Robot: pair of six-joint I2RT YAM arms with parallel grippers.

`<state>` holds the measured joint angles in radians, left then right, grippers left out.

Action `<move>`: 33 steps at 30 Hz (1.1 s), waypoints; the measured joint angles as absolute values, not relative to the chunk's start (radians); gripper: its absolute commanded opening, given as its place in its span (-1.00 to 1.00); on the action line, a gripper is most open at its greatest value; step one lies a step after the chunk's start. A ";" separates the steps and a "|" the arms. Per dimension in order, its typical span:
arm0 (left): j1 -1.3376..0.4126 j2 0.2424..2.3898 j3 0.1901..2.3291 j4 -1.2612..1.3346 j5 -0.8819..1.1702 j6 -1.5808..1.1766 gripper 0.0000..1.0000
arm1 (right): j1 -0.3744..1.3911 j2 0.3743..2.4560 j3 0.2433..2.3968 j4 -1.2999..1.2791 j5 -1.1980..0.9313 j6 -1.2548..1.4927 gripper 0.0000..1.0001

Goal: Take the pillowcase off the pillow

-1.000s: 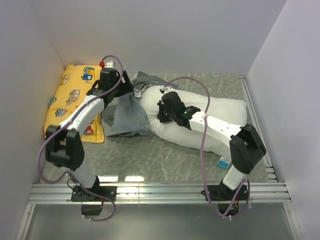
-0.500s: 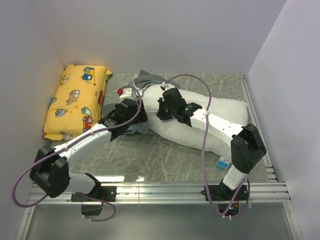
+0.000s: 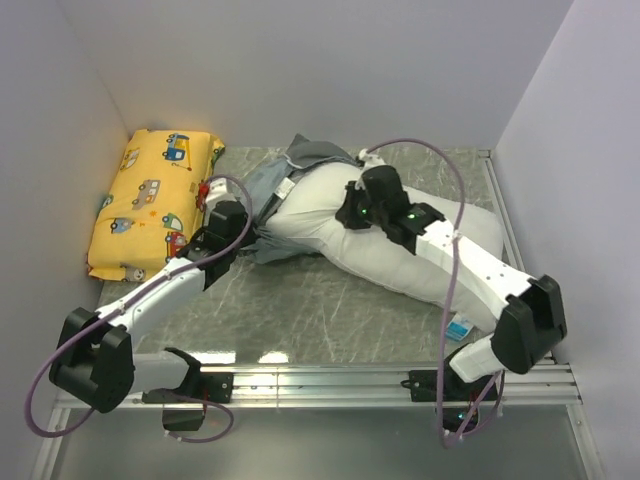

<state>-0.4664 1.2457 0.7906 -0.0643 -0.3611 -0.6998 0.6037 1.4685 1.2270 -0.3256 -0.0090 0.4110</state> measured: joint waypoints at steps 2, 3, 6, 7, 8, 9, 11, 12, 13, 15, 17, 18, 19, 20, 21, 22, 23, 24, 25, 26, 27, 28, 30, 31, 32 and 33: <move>-0.419 1.245 0.760 -0.027 -0.332 -0.705 -0.99 | 0.570 1.413 1.216 -0.352 -0.027 0.408 -1.00; -0.386 1.248 0.743 -0.012 -0.325 -0.706 -0.99 | 0.549 1.382 1.211 -0.371 -0.037 0.406 -1.00; -0.295 1.271 0.701 0.015 -0.312 -0.717 -0.99 | 0.486 1.286 1.204 -0.429 -0.066 0.398 -1.00; -0.270 1.288 0.694 0.020 -0.307 -0.720 -0.99 | 0.470 1.259 1.204 -0.447 -0.073 0.394 -1.00; -0.251 1.307 0.690 0.021 -0.300 -0.722 -0.99 | 0.459 1.239 1.204 -0.462 -0.077 0.390 -1.00; -0.235 1.333 0.690 0.024 -0.288 -0.724 -0.99 | 0.445 1.215 1.204 -0.484 -0.085 0.383 -1.00; -0.223 1.377 0.690 0.038 -0.264 -0.727 -0.99 | 0.428 1.183 1.204 -0.511 -0.099 0.376 -1.00; -0.223 1.393 0.690 0.044 -0.251 -0.728 -0.99 | 0.419 1.170 1.204 -0.523 -0.106 0.373 -1.00; -0.223 1.407 0.690 0.051 -0.238 -0.728 -0.99 | 0.410 1.159 1.204 -0.533 -0.121 0.373 -1.00; -0.223 1.429 0.690 0.068 -0.219 -0.729 -0.99 | 0.392 1.142 1.205 -0.550 -0.150 0.373 -1.00; -0.223 1.458 0.691 0.087 -0.201 -0.729 -0.99 | 0.374 1.125 1.210 -0.566 -0.183 0.373 -1.00; -0.223 1.470 0.691 0.095 -0.196 -0.729 -0.99 | 0.369 1.120 1.216 -0.575 -0.192 0.373 -1.00; -0.223 1.487 0.693 0.103 -0.188 -0.729 -0.99 | 0.363 1.115 1.232 -0.592 -0.202 0.373 -1.00; -0.223 1.505 0.694 0.112 -0.179 -0.730 -0.99 | 0.357 1.111 1.248 -0.605 -0.210 0.373 -1.00; -0.223 1.520 0.694 0.118 -0.173 -0.731 -0.99 | 0.351 1.106 1.266 -0.616 -0.220 0.373 -1.00; -0.223 1.534 0.695 0.123 -0.168 -0.731 -0.99 | 0.345 1.101 1.286 -0.627 -0.229 0.374 -1.00; -0.223 1.546 0.696 0.126 -0.161 -0.731 -0.99 | 0.338 1.094 1.305 -0.633 -0.236 0.374 -1.00; -0.223 1.556 0.698 0.131 -0.155 -0.731 -0.99 | 0.333 1.086 1.322 -0.640 -0.240 0.374 -1.00; -0.223 1.564 0.702 0.133 -0.152 -0.731 -0.99 | 0.329 1.076 1.339 -0.646 -0.245 0.375 -1.00; -0.223 1.571 0.704 0.137 -0.149 -0.731 -0.99 | 0.324 1.064 1.353 -0.648 -0.249 0.376 -1.00; -0.223 1.576 0.706 0.139 -0.146 -0.731 -0.99 | 0.319 1.051 1.365 -0.648 -0.254 0.378 -1.00; -0.222 1.581 0.707 0.141 -0.144 -0.731 -0.99 | 0.316 1.038 1.376 -0.647 -0.257 0.382 -1.00; -0.222 1.584 0.707 0.147 -0.138 -0.731 -0.99 | 0.310 1.017 1.393 -0.643 -0.259 0.390 -1.00; -0.222 1.584 0.707 0.150 -0.135 -0.730 -0.99 | 0.308 1.009 1.402 -0.641 -0.260 0.396 -1.00; -0.222 1.584 0.707 0.154 -0.132 -0.730 -0.99 | 0.305 1.003 1.408 -0.635 -0.259 0.401 -1.00; -0.222 1.584 0.707 0.158 -0.127 -0.730 -0.99 | 0.304 0.999 1.409 -0.625 -0.255 0.405 -1.00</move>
